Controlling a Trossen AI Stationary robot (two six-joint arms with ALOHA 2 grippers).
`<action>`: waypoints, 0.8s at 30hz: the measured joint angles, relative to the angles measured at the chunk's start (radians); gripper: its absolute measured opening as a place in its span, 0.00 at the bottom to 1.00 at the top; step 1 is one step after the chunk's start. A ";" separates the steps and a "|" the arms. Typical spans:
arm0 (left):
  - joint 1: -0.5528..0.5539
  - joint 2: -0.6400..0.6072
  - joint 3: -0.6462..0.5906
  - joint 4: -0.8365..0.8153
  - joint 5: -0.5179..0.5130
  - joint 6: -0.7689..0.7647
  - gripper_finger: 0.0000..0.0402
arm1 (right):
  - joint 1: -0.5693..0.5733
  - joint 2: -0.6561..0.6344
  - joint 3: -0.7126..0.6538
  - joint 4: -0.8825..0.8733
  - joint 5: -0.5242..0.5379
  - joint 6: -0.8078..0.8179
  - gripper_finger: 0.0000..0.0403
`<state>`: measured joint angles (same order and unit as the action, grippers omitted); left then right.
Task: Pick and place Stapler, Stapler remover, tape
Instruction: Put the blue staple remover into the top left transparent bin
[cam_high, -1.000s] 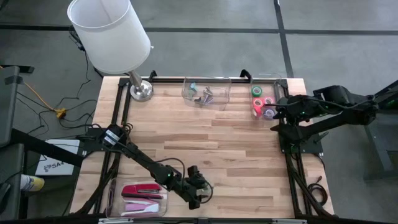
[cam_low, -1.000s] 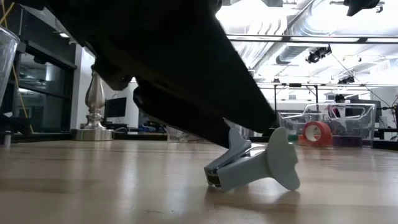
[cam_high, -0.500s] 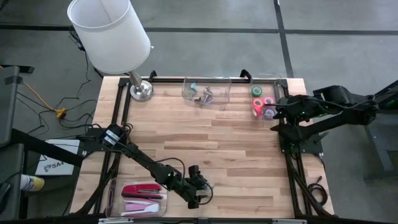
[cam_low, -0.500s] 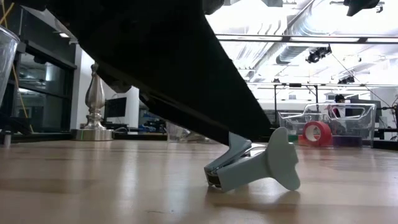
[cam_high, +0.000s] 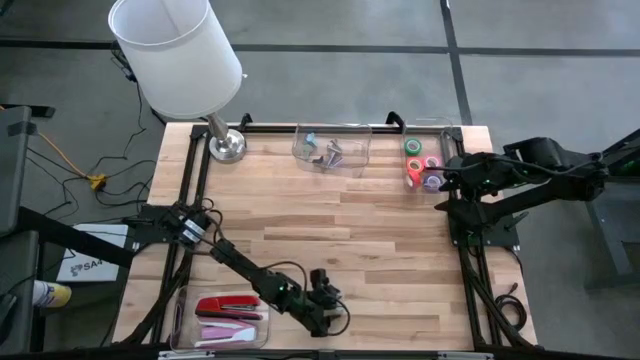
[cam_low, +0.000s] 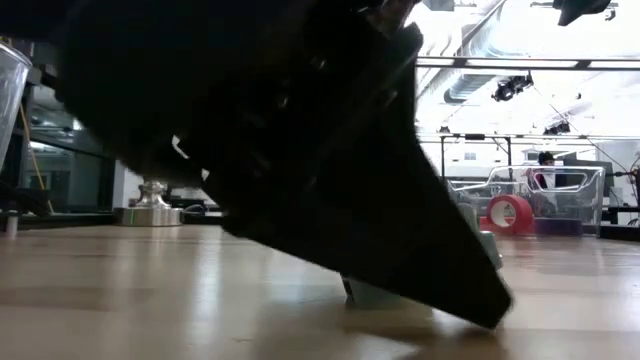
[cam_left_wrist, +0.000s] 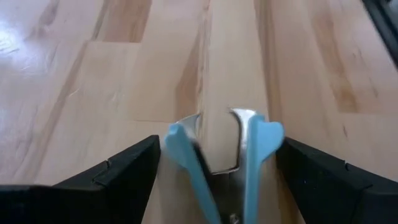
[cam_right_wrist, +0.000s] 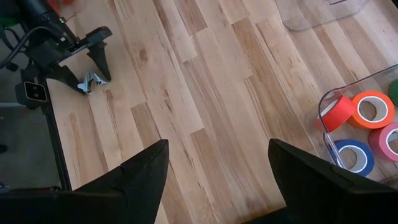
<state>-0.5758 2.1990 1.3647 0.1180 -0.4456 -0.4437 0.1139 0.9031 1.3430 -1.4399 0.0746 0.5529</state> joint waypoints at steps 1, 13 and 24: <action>0.000 -0.001 0.000 -0.010 -0.008 -0.002 0.79 | 0.000 0.000 0.000 0.000 0.000 -0.001 0.66; 0.000 -0.005 0.001 -0.063 -0.005 -0.012 0.65 | 0.000 0.000 0.000 -0.001 0.000 -0.003 0.66; 0.000 -0.002 -0.002 -0.036 -0.004 -0.009 0.28 | 0.000 0.000 0.000 -0.002 0.000 -0.003 0.66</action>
<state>-0.5762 2.1971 1.3632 0.0820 -0.4496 -0.4522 0.1139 0.9031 1.3430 -1.4414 0.0750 0.5499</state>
